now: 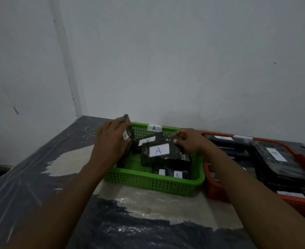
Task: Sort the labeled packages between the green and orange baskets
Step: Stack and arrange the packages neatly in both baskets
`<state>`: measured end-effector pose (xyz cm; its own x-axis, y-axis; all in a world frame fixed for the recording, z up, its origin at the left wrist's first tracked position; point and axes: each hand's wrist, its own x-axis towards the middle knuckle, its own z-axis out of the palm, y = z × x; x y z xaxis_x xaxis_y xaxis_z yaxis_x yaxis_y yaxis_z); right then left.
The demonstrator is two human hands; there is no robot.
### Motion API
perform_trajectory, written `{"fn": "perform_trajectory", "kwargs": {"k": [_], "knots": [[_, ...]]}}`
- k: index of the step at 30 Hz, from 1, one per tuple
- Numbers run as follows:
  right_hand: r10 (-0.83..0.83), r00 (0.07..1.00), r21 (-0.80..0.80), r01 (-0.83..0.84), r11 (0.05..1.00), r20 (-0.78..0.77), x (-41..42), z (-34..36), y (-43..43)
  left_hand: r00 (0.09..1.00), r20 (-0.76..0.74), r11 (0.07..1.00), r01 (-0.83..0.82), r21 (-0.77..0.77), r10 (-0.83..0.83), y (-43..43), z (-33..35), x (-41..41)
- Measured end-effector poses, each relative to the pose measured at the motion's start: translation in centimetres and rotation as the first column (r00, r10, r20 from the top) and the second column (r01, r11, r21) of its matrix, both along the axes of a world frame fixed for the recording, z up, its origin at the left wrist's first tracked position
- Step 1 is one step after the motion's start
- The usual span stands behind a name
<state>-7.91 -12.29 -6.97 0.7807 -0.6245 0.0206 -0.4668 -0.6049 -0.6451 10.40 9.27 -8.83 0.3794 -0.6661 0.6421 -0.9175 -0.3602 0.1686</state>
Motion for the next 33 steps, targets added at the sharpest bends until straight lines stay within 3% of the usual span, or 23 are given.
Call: {"fn": "perform_trajectory", "kwargs": {"k": [3, 7, 11, 15, 19, 22, 26, 29, 33], "knots": [[-0.047, 0.997, -0.063, 0.044, 0.997, -0.055, 0.0, -0.5, 0.2, 0.992, -0.070, 0.993, -0.111, -0.039, 0.108, 0.3, -1.3, 0.6], [-0.048, 0.992, -0.172, 0.028, 0.985, -0.118, 1.5, -1.2, 1.3, 0.950, -0.236, 0.979, -0.202, 0.035, 0.205, 0.4, -2.7, 2.0], [-0.074, 0.987, -0.276, 0.033, 0.961, -0.141, 3.1, -2.6, 2.4, 0.929, -0.353, 0.991, -0.130, -0.024, 0.113, 0.6, -3.6, 2.6], [-0.123, 0.954, -0.426, -0.006, 0.905, -0.274, 3.9, -3.7, 3.1, 0.922, -0.386, 0.992, -0.085, -0.091, 0.044, 0.7, -4.0, 3.0], [-0.036, 0.987, -0.449, -0.037, 0.893, -0.154, 5.4, -3.9, 3.6, 0.921, -0.390, 0.981, -0.061, -0.183, -0.016, 0.8, -4.2, 2.6], [0.115, 0.991, -0.331, -0.086, 0.940, 0.069, 7.8, -3.0, 4.2, 0.928, -0.371, 0.971, -0.055, -0.232, -0.037, 0.9, -3.9, 2.2], [0.118, 0.945, 0.108, -0.157, 0.982, 0.304, 10.8, -1.2, 5.1, 0.925, -0.340, 0.918, 0.024, -0.396, -0.171, 1.4, -2.5, 2.0], [0.005, 0.878, 0.302, -0.170, 0.938, 0.478, 11.8, -0.5, 5.1, 0.807, -0.454, 0.829, 0.076, -0.555, -0.378, 2.0, -1.1, 2.1], [-0.022, 0.830, 0.315, -0.187, 0.930, 0.557, 11.0, 0.7, 4.1, 0.626, -0.543, 0.718, 0.038, -0.695, -0.559, 1.7, 1.2, 3.2]]}}
